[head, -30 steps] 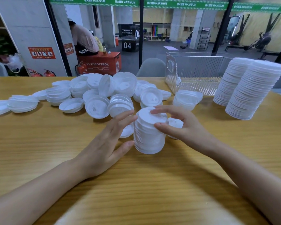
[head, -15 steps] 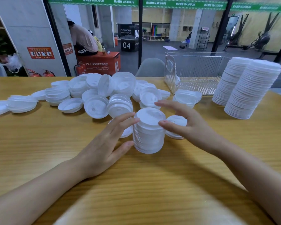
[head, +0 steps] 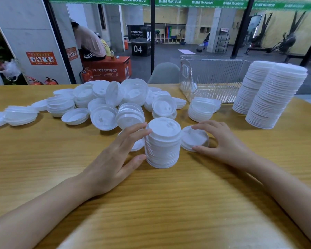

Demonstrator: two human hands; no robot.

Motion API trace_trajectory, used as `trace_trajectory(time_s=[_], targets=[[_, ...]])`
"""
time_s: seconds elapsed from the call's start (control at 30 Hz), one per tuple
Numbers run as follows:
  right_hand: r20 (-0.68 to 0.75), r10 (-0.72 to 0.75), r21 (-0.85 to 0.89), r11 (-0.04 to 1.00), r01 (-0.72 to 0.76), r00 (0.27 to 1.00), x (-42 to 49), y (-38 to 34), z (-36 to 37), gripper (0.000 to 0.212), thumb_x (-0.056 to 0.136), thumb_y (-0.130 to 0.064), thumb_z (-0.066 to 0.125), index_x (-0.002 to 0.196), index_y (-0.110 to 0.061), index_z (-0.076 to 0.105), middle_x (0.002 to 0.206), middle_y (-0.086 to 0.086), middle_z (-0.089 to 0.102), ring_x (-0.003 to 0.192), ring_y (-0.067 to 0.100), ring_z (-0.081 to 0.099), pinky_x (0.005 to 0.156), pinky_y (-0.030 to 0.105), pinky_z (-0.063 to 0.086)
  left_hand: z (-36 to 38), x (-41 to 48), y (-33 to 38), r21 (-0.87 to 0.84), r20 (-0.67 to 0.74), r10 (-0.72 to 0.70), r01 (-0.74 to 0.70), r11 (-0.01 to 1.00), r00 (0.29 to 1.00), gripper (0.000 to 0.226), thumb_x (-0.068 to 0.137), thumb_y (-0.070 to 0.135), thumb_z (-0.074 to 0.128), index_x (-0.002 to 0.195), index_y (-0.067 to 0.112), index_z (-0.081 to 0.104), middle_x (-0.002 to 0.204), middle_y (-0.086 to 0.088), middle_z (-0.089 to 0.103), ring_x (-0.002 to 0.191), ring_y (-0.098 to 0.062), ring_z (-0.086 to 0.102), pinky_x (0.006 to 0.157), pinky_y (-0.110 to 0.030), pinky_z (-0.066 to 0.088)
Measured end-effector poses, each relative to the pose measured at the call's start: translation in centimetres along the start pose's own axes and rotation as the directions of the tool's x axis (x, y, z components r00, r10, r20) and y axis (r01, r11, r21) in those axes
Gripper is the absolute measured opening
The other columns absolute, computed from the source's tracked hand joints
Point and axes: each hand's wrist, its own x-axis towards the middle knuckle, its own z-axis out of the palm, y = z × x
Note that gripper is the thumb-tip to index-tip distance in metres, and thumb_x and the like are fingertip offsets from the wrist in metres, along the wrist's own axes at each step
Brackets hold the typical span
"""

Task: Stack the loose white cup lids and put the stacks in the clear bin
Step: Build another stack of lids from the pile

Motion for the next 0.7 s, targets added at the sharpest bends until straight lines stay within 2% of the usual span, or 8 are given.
trace_trajectory(time_s=[0.2, 0.37, 0.43, 0.53, 0.6, 0.7], targets=[[-0.011, -0.02, 0.044, 0.999, 0.02, 1.0, 0.15, 0.23, 0.05, 0.044, 0.081, -0.042, 0.074, 0.123, -0.039, 0.06, 0.127, -0.021, 0.05, 0.12, 0.01, 0.044, 0.1, 0.025, 0.031, 0.02, 0.03, 0.04, -0.01, -0.003, 0.007, -0.007, 1.0, 1.0, 0.05, 0.1, 0.05, 0.039, 0.148, 0.04, 0.026, 0.154, 0.013, 0.028, 0.135, -0.012, 0.042, 0.105, -0.02, 0.037], [-0.105, -0.007, 0.209, 0.977, 0.029, 0.994, 0.08, -0.19, -0.19, 0.033, 0.083, -0.026, 0.077, 0.115, -0.03, 0.068, 0.124, -0.01, 0.06, 0.116, 0.006, 0.053, 0.097, 0.015, 0.035, 0.02, 0.01, 0.1, -0.018, -0.002, 0.006, -0.006, 1.0, 1.0, 0.051, 0.1, 0.047, 0.042, 0.148, 0.042, 0.026, 0.154, 0.013, 0.028, 0.134, -0.011, 0.043, 0.1, -0.016, 0.04], [-0.129, -0.003, 0.25, 0.968, 0.035, 0.992, 0.07, -0.46, -0.27, 0.031, 0.083, -0.03, 0.078, 0.113, -0.027, 0.069, 0.121, -0.008, 0.062, 0.113, 0.004, 0.055, 0.094, 0.013, 0.038, 0.02, 0.03, 0.05, -0.017, -0.002, 0.005, -0.005, 1.0, 1.0, 0.052, 0.099, 0.042, 0.045, 0.148, 0.042, 0.026, 0.155, 0.013, 0.028, 0.134, -0.011, 0.043, 0.1, -0.017, 0.04], [-0.144, 0.016, 0.278, 0.96, 0.026, 0.989, 0.09, -0.62, -0.33, 0.036, 0.077, -0.045, 0.069, 0.11, -0.03, 0.07, 0.119, -0.012, 0.063, 0.113, 0.004, 0.056, 0.091, 0.02, 0.042, 0.02, 0.05, 0.05, -0.011, 0.0, 0.004, -0.004, 1.0, 1.0, 0.053, 0.098, 0.04, 0.046, 0.148, 0.042, 0.026, 0.155, 0.013, 0.027, 0.134, -0.011, 0.043, 0.102, -0.018, 0.039], [-0.138, 0.026, 0.29, 0.957, 0.015, 0.99, 0.04, -0.63, -0.42, 0.039, 0.075, -0.052, 0.068, 0.109, -0.032, 0.07, 0.118, -0.015, 0.063, 0.112, 0.003, 0.056, 0.091, 0.02, 0.041, 0.03, 0.03, 0.08, -0.013, 0.001, 0.006, -0.006, 1.0, 1.0, 0.053, 0.098, 0.039, 0.046, 0.148, 0.041, 0.026, 0.155, 0.013, 0.027, 0.134, -0.011, 0.044, 0.101, -0.017, 0.04], [-0.136, 0.038, 0.302, 0.953, 0.005, 0.99, -0.02, -0.69, -0.57, 0.029, 0.082, -0.039, 0.077, 0.109, -0.032, 0.069, 0.119, -0.014, 0.064, 0.11, 0.002, 0.057, 0.089, 0.015, 0.039, 0.0, 0.02, 0.1, -0.016, -0.001, 0.007, -0.007, 1.0, 1.0, 0.053, 0.098, 0.039, 0.046, 0.148, 0.041, 0.027, 0.155, 0.013, 0.027, 0.134, -0.011, 0.044, 0.099, -0.017, 0.041]])
